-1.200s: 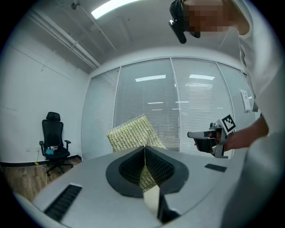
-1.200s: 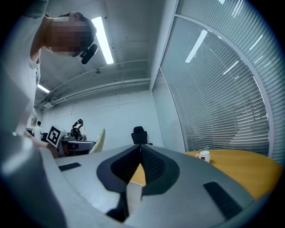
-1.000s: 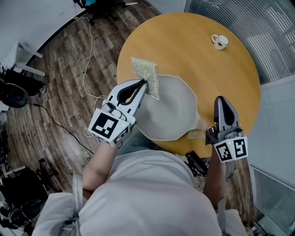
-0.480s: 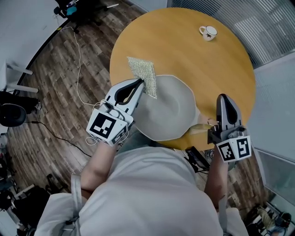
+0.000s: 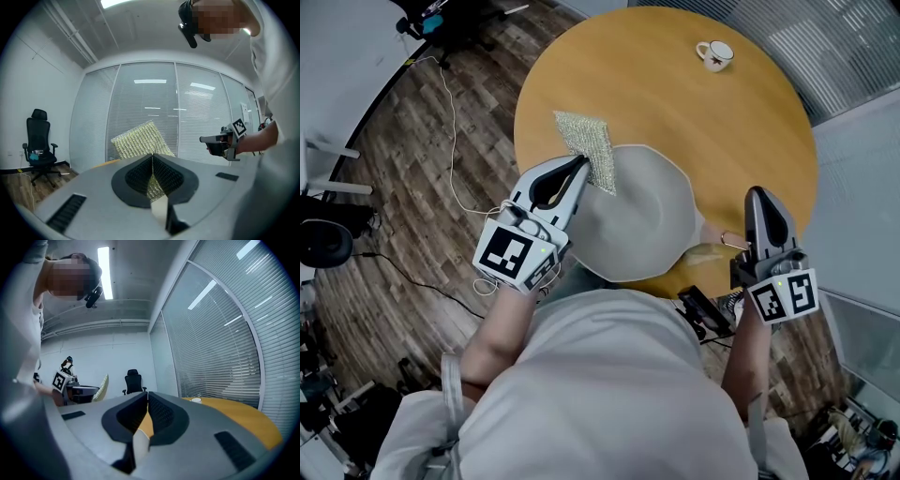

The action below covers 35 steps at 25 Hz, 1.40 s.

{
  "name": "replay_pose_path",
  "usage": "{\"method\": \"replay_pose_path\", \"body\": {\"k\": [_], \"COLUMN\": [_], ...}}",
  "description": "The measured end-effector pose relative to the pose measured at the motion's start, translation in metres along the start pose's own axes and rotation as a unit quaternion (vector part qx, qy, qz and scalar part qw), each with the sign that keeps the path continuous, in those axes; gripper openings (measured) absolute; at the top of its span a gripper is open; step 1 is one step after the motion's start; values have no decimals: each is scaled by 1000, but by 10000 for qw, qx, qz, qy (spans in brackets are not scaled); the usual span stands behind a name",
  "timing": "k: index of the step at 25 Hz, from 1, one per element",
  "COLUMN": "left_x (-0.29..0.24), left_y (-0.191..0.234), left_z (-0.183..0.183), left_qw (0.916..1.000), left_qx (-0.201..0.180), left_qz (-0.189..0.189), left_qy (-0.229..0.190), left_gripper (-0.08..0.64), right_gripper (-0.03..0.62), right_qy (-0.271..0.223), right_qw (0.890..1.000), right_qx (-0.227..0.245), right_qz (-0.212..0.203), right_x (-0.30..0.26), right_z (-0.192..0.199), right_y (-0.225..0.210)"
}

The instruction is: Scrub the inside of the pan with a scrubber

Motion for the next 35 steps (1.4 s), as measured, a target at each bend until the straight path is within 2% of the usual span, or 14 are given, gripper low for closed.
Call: {"method": "replay_pose_path", "body": {"k": [3,8,11,14,17,20,22,24,30,31,33,35], "left_x": [-3,-5,-6,-7,-7,-6,-6,-6,-8,-9,-9,-9], "left_y": [-2,-8,-12,-17,-21,-24,-26,-28,-30,-31,-32,-33], "left_z": [5,14,20,24,28,32,33,33,39,40,41,42], "left_qw": [10000,9998,9997,9996,9995,9993,9992,9990,9986,9986,9985,9985], "left_qx": [30,68,72,70,65,59,35,17,46,49,53,64], "left_qz": [20,76,108,119,138,161,186,212,237,239,239,242], "left_qy": [50,151,208,244,284,342,360,384,468,477,485,493], "left_gripper": [17,17,17,17,17,17,17,17,17,17,17,17], "right_gripper": [21,21,21,21,21,21,21,22,25,38,136,161], "right_qy": [203,655,892,1261,1676,1826,1856,1996,2514,2598,2787,2979], "right_qw": [9995,9938,9895,9801,9649,9577,9577,9546,9325,9278,9165,9027], "right_qx": [-30,-102,118,511,857,652,503,578,1049,1128,1297,1528], "right_qz": [-228,-892,-1132,-1447,-1829,-2127,-2142,-2134,-2369,-2428,-2560,-2704], "right_x": [2,3,4,7,9,13,15,17,20,20,19,18], "right_z": [12,37,50,66,86,101,105,112,133,136,142,147], "right_y": [-2,-3,-3,2,10,11,7,2,-3,-3,-3,-2]}}
Point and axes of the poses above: the fingertips, and each gripper's own axes: x backward along the fingers, y to its left, z out of its underside, the point moved 5 cm from there along x, backward along the fingers, and after that the axes turned 8 degrees about x, right-handed, at the moved point
